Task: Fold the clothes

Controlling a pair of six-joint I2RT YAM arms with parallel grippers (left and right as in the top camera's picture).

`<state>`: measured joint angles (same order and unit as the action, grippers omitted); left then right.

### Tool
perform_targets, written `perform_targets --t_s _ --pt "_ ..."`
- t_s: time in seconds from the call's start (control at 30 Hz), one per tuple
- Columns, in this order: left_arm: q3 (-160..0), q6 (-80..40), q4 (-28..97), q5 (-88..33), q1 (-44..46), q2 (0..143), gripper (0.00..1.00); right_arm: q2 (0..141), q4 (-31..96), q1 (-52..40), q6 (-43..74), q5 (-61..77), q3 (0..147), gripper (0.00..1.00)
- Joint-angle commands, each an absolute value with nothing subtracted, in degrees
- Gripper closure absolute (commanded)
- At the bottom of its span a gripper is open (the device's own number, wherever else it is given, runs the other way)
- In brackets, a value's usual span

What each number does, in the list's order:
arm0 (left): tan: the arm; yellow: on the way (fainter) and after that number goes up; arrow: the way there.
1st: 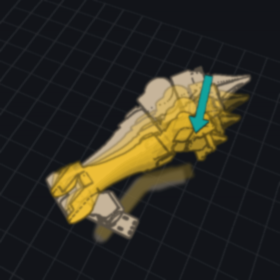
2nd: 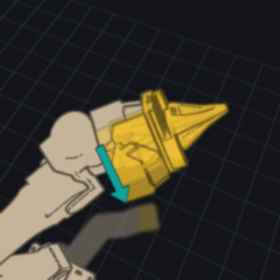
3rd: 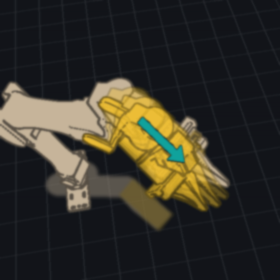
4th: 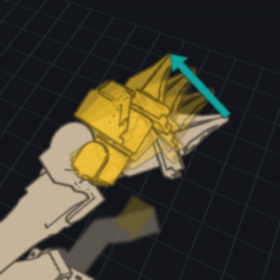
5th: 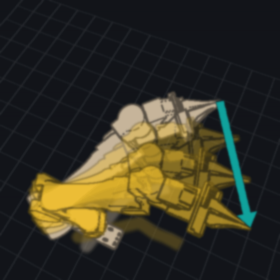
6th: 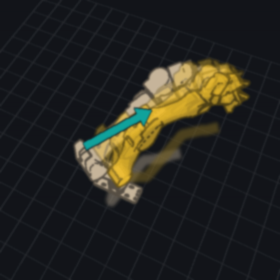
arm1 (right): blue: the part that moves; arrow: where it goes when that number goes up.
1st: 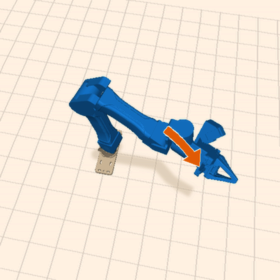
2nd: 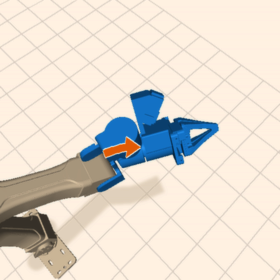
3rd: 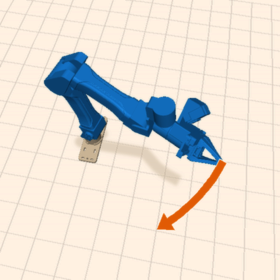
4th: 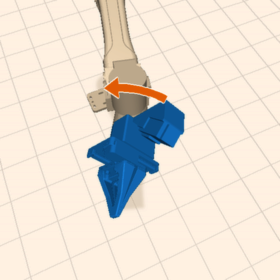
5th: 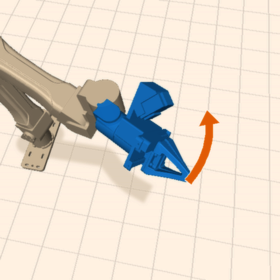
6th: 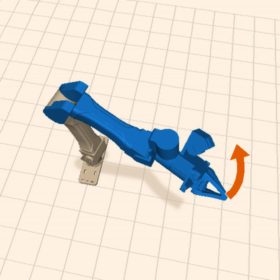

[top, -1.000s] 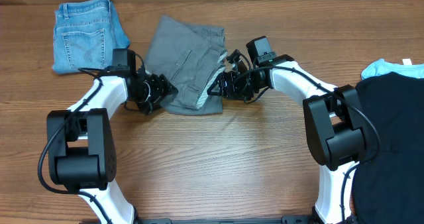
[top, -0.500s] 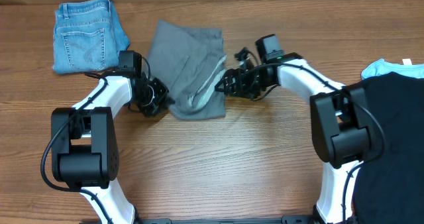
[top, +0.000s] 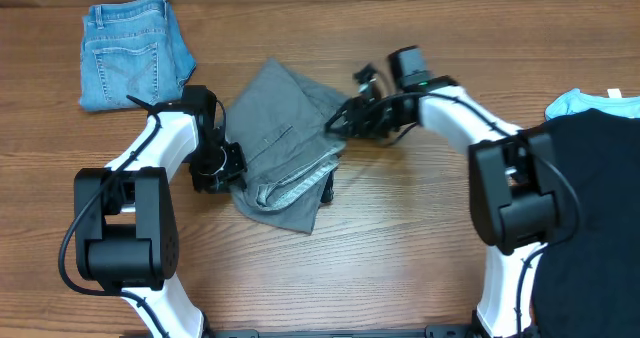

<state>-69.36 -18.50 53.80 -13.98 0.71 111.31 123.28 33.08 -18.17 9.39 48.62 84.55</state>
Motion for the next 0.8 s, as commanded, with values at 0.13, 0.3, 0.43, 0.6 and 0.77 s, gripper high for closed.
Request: perform_targets --t_s 0.13,0.3,0.43,0.6,0.77 --pt "-72.84 -15.18 51.64 -11.51 -2.13 113.67 0.6 122.41 35.59 -25.56 6.2 29.8 85.84 0.66" --pt "-79.64 -15.22 55.51 -18.31 -3.38 113.67 0.51 124.51 38.17 -25.12 13.91 15.9 85.82 0.81" --pt "-82.61 -15.18 60.95 -18.92 -3.46 113.67 0.3 125.19 40.53 -23.11 19.73 11.29 85.82 0.84" --pt "-81.69 -15.53 64.73 -18.96 -3.46 113.67 0.16 125.19 41.34 -21.76 22.46 12.25 85.82 0.84" --pt "-76.84 -20.16 64.77 -19.38 -3.46 113.69 0.11 125.19 41.52 -21.74 22.57 14.09 85.82 0.83"
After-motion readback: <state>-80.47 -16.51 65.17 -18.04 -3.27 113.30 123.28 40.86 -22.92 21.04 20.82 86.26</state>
